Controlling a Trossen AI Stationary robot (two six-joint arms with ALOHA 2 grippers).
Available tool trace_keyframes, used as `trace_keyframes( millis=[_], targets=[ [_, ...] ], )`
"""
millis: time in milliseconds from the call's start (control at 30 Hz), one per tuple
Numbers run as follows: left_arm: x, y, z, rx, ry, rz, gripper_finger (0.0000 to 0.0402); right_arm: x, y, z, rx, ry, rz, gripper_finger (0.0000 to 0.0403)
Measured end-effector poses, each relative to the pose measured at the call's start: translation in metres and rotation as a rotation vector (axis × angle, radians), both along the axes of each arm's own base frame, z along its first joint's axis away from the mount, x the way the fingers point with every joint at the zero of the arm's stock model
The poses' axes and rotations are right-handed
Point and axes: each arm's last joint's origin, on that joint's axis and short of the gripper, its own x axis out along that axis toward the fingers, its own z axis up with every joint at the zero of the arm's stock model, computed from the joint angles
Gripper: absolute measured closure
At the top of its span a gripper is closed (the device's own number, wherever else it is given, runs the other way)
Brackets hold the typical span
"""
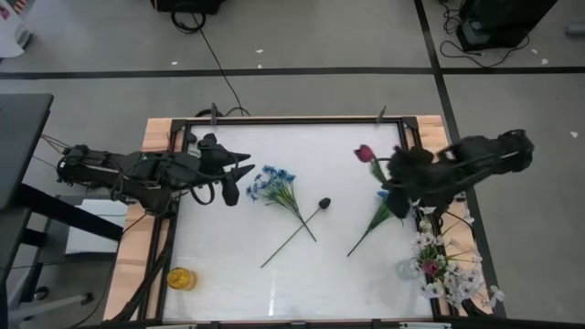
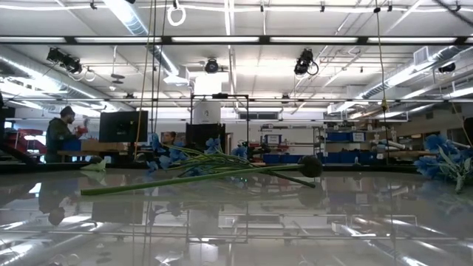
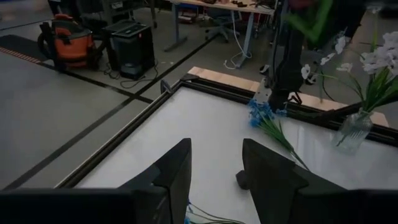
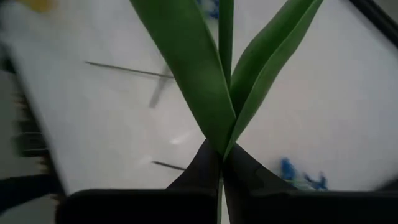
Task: Sort flowers into vase by color
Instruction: Put the red tulip into the transparent vase
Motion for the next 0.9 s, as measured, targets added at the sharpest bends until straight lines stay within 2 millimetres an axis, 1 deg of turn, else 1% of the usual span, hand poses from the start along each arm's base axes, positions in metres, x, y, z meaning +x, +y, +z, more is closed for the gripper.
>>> trace_keyframes(
  millis=[100, 200, 267, 333, 400, 500, 600, 733, 900],
  targets=[
    [0.0, 0.0, 0.0, 0.0, 0.0, 0.0, 0.0253, 0.02, -0.008, -0.011, -0.023, 0.108, -0.022, 0.0391],
    [0.0, 0.0, 0.0, 0.0, 0.0, 0.0, 0.0253, 0.035, -0.013, -0.026, 0.011, 0.211, -0.032, 0.0391],
    [0.0, 0.0, 0.0, -0.001, 0.0, 0.0, 0.0253, 0.039, -0.013, -0.039, 0.043, 0.283, -0.023, 0.0391],
    [0.0, 0.0, 0.0, -0.002, -0.001, 0.001, 0.0253, 0.039, -0.012, -0.056, 0.077, 0.361, -0.006, 0.0391],
    [0.0, 0.0, 0.0, -0.001, -0.001, 0.0, 0.0253, 0.036, -0.01, -0.074, 0.118, 0.443, 0.004, 0.0391],
    [0.0, 0.0, 0.0, -0.003, -0.001, 0.001, 0.0253, 0.024, -0.01, -0.101, 0.208, 0.546, 0.016, 0.0391],
    [0.0, 0.0, 0.0, -0.003, -0.002, 0.001, 0.0253, 0.012, -0.009, -0.123, 0.314, 0.592, 0.013, 0.0391],
    [0.0, 0.0, 0.0, -0.003, -0.001, 0.001, 0.0253, -0.002, -0.006, -0.144, 0.424, 0.618, 0.018, 0.0391],
    [0.0, 0.0, 0.0, -0.003, -0.001, 0.001, 0.0253, -0.02, -0.001, -0.163, 0.505, 0.716, 0.033, 0.0391]
  ],
)
